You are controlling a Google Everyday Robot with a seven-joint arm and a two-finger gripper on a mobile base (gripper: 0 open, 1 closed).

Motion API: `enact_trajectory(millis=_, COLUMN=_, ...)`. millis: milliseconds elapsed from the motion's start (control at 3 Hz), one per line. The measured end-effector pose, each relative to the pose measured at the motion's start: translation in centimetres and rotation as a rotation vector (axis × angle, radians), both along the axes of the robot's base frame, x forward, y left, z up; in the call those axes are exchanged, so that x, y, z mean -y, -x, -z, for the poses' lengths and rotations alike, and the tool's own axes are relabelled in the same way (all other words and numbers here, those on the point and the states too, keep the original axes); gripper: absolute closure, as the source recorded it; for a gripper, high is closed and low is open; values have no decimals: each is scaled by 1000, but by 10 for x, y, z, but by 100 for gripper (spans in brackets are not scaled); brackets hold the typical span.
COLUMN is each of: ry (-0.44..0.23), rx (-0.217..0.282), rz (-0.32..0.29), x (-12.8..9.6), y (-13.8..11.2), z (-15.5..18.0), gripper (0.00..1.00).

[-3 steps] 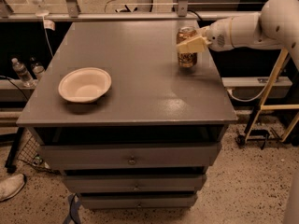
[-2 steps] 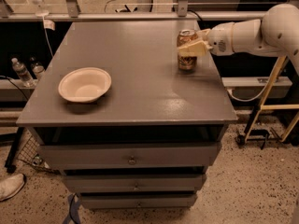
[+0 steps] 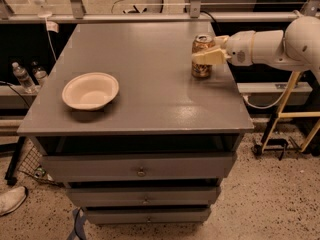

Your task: Place orange can upright

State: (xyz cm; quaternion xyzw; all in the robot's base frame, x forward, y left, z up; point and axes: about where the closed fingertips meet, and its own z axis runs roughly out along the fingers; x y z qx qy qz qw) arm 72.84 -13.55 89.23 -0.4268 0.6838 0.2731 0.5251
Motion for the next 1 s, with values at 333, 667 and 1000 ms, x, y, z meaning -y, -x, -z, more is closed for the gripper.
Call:
enact_trajectory(millis=333, ry=-7, rx=2, rz=-4, x=2, y=2, z=4, gripper=100)
enact_trajectory(millis=667, ry=-8, rx=0, rz=-9, x=-1, y=2, z=5, gripper=84)
enact_trajectory(millis=1000, ry=-9, rx=-2, rz=-16, x=-5, y=1, z=6, gripper=53)
